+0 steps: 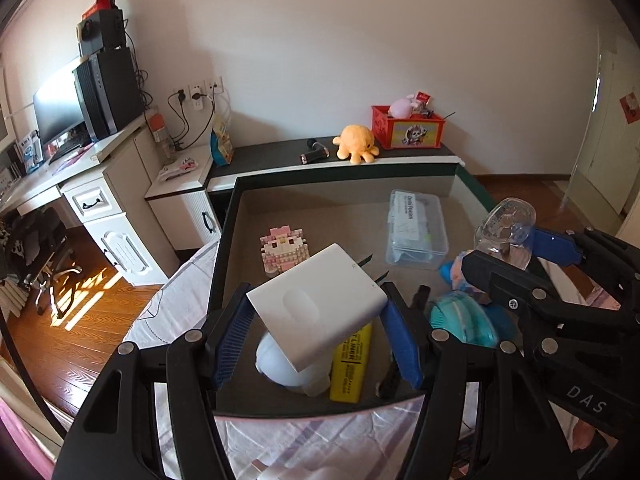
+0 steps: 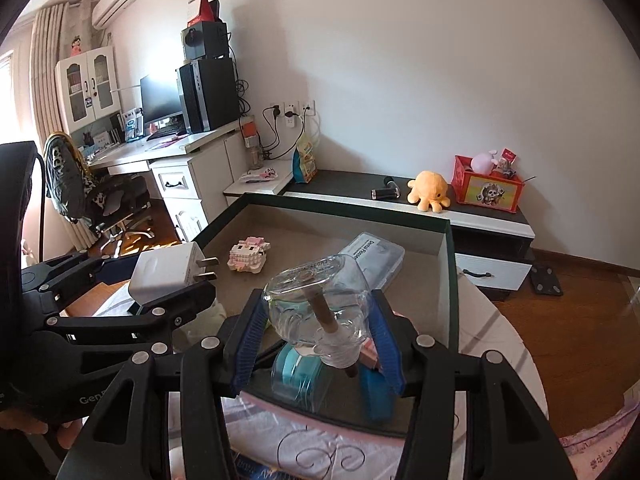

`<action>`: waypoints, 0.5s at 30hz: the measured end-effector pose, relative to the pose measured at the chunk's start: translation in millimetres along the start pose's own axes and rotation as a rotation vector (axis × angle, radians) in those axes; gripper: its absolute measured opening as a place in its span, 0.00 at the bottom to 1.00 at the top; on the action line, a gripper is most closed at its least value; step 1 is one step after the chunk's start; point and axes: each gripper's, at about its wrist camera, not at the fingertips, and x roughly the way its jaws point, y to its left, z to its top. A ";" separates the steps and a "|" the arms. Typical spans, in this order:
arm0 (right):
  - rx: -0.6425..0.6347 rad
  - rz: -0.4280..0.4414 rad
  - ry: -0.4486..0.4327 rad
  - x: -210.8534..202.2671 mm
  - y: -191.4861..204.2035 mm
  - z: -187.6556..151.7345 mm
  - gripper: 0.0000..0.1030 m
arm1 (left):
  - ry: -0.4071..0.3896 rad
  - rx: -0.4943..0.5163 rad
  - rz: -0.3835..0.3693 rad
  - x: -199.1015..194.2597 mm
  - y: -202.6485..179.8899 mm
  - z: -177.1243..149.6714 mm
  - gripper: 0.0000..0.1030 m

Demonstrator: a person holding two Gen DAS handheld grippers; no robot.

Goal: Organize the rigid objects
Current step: 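Carry adapter and glass cup into the pink box and release both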

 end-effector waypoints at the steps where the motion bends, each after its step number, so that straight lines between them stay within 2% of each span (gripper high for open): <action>1: -0.002 -0.002 0.011 8.5 -0.4 1.4 0.51 | 0.012 -0.006 0.002 8.2 1.9 0.4 0.62; 5: 0.006 0.007 0.052 34.6 -5.7 0.3 0.51 | 0.051 -0.005 0.033 23.2 4.6 -0.6 0.62; 12: 0.072 0.042 0.062 41.2 -16.3 -3.1 0.53 | 0.013 -0.010 0.034 7.3 5.9 -0.5 0.65; 14: 0.090 0.034 0.032 27.9 -16.8 -3.5 0.60 | -0.012 -0.031 0.038 -7.5 8.7 -1.9 0.72; 15: 0.098 0.026 0.019 20.1 -16.7 -2.7 0.69 | -0.029 -0.043 0.038 -16.9 10.9 -3.3 0.78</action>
